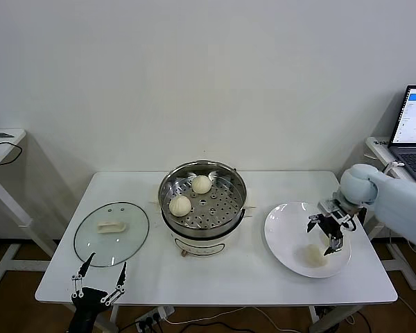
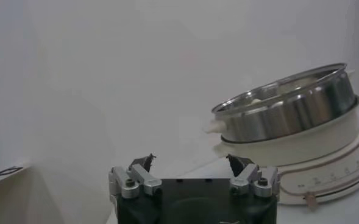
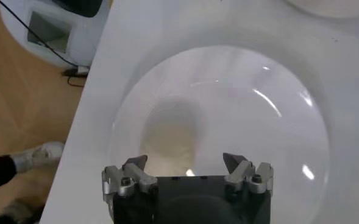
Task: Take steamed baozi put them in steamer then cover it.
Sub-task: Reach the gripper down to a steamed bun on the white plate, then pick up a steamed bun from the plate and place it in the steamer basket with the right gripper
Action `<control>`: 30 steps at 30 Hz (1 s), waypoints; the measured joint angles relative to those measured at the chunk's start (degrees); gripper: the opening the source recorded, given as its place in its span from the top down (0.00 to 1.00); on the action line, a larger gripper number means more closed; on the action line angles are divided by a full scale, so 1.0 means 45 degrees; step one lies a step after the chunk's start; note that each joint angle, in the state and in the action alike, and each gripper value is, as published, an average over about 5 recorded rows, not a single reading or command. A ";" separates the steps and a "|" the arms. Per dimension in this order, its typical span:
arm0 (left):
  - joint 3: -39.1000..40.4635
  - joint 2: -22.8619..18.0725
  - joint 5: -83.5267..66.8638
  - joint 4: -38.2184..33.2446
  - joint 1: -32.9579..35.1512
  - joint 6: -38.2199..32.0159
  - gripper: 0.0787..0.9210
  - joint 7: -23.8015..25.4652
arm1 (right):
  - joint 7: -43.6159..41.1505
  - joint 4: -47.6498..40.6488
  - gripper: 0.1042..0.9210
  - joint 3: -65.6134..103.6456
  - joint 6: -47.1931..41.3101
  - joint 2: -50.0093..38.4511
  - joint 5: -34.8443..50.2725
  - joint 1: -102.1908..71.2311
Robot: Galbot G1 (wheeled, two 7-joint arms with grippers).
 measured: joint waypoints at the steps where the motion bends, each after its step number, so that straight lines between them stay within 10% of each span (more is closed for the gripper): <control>1: -0.0008 -0.0003 0.0003 0.0005 0.0006 -0.0003 0.12 -0.0001 | 0.0034 -0.0030 0.12 0.0072 -0.0001 0.0009 -0.0050 -0.0132; 30: -0.0155 -0.0102 -0.0013 -0.0320 0.0073 -0.0027 0.12 -0.0061 | 0.0142 0.0497 0.33 0.1285 0.0105 -0.0175 -0.0455 -0.0778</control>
